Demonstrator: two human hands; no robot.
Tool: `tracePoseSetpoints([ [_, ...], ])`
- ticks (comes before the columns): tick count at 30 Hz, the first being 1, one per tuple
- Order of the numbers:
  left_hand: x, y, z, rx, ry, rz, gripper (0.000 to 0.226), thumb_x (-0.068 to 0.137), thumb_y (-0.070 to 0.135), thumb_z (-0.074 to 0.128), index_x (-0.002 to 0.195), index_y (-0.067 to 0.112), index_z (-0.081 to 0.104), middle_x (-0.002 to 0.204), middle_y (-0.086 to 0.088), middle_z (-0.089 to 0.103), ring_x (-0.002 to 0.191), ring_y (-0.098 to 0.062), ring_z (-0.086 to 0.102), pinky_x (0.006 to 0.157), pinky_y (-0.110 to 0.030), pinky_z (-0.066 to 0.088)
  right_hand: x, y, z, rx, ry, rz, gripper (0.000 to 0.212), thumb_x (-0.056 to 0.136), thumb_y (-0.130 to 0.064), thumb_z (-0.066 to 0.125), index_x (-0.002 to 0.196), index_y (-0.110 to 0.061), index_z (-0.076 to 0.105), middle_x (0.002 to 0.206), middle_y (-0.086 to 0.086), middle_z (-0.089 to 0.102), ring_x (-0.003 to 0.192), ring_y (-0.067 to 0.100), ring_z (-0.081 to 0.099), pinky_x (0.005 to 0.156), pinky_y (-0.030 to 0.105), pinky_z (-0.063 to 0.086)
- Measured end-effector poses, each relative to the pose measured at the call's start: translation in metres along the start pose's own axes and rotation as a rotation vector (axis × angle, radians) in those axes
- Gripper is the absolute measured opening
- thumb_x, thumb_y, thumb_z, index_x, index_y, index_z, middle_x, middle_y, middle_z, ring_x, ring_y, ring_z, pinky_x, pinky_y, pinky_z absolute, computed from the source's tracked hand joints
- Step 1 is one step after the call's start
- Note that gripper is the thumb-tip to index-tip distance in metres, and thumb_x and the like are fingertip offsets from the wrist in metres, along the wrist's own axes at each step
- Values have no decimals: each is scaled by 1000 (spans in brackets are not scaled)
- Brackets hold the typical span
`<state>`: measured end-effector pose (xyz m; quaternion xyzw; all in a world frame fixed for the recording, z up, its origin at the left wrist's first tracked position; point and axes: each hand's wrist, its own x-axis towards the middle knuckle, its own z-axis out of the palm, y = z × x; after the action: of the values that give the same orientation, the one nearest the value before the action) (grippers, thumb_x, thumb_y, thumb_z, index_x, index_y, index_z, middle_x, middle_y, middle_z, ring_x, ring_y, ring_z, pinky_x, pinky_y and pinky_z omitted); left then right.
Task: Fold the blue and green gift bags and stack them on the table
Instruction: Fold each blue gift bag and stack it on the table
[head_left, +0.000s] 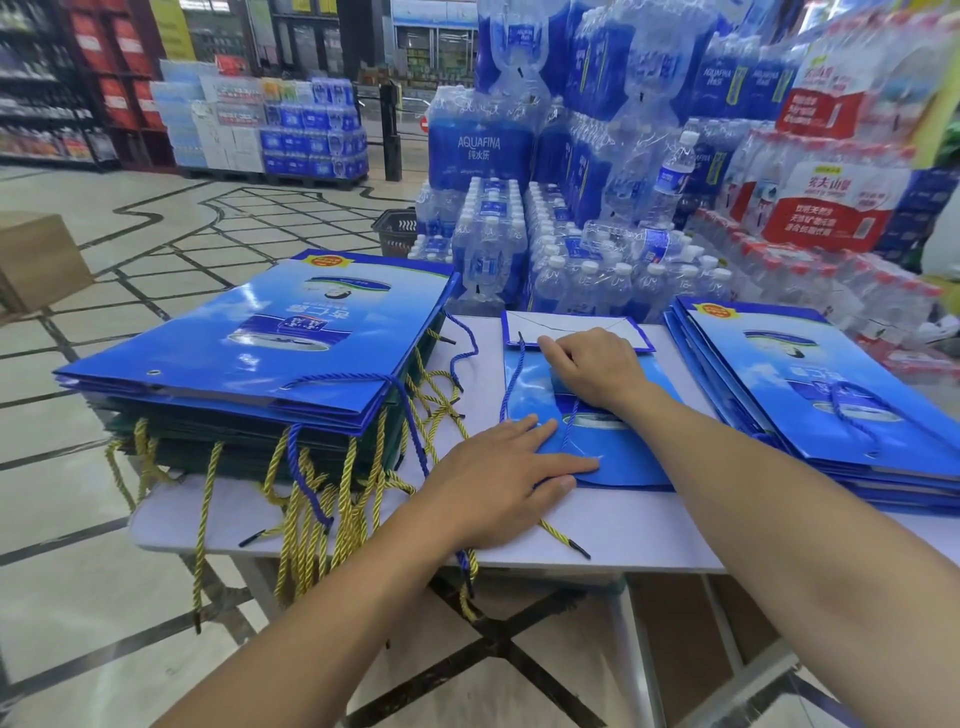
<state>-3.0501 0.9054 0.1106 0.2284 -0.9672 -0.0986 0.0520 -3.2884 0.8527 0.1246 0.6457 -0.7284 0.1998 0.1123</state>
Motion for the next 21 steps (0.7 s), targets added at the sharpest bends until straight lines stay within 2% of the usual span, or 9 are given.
tracePoseSetpoints([
  [4,-2,0,1,-19,-1,-7,44,108,58,19,151,64,25,172,9,13,159,-11,3,128,-36,13,-3,5,-19,6,-77,117,69,104,-61,23,76,-16,68,76,-1,68,78,26,63,73,40,51],
  [6,-4,0,-1,-32,5,-24,43,108,58,20,151,64,26,172,9,13,158,-10,3,128,-35,13,-11,9,-32,27,-98,202,59,103,-60,27,82,-21,65,83,-3,67,87,27,63,73,40,49],
  [8,-4,2,-2,-45,30,-48,43,109,57,22,150,63,29,171,9,15,158,-10,5,127,-34,14,-25,14,-43,40,-127,335,45,101,-57,36,101,-22,64,99,2,69,98,29,62,78,40,50],
  [10,-5,2,-2,-58,54,-86,43,109,57,22,150,63,31,171,9,18,158,-11,7,125,-34,16,-45,19,-51,-14,-228,483,55,98,-59,42,131,-17,54,121,12,65,113,34,59,87,42,50],
  [12,-5,2,-3,-52,67,-131,43,109,56,22,151,62,30,171,6,19,158,-14,9,125,-35,18,-66,21,-58,-60,-326,566,68,97,-63,44,141,-12,45,135,17,58,123,38,55,90,42,47],
  [15,-4,5,-7,-46,59,-167,45,110,53,21,153,58,30,171,3,18,159,-16,9,125,-36,18,-85,17,-67,-82,-378,591,69,96,-65,45,138,-10,46,136,18,57,123,39,54,87,40,46],
  [17,-5,7,-9,-54,57,-163,45,111,51,21,154,55,31,171,3,19,159,-17,9,126,-36,17,-86,13,-73,-2,-397,642,64,95,-62,48,134,-12,48,131,15,58,120,36,55,86,38,46],
  [19,-6,9,-11,-73,66,-163,45,111,48,22,155,53,30,171,3,19,159,-17,9,126,-36,17,-84,9,-82,187,-359,707,41,95,-49,54,117,-14,52,107,10,59,99,29,57,73,34,41],
  [21,-8,9,-12,-93,92,-169,46,112,46,23,157,51,28,171,3,20,159,-18,10,125,-36,18,-81,6,-93,461,-224,782,16,94,-29,58,100,-16,50,92,5,50,76,21,47,64,32,35],
])
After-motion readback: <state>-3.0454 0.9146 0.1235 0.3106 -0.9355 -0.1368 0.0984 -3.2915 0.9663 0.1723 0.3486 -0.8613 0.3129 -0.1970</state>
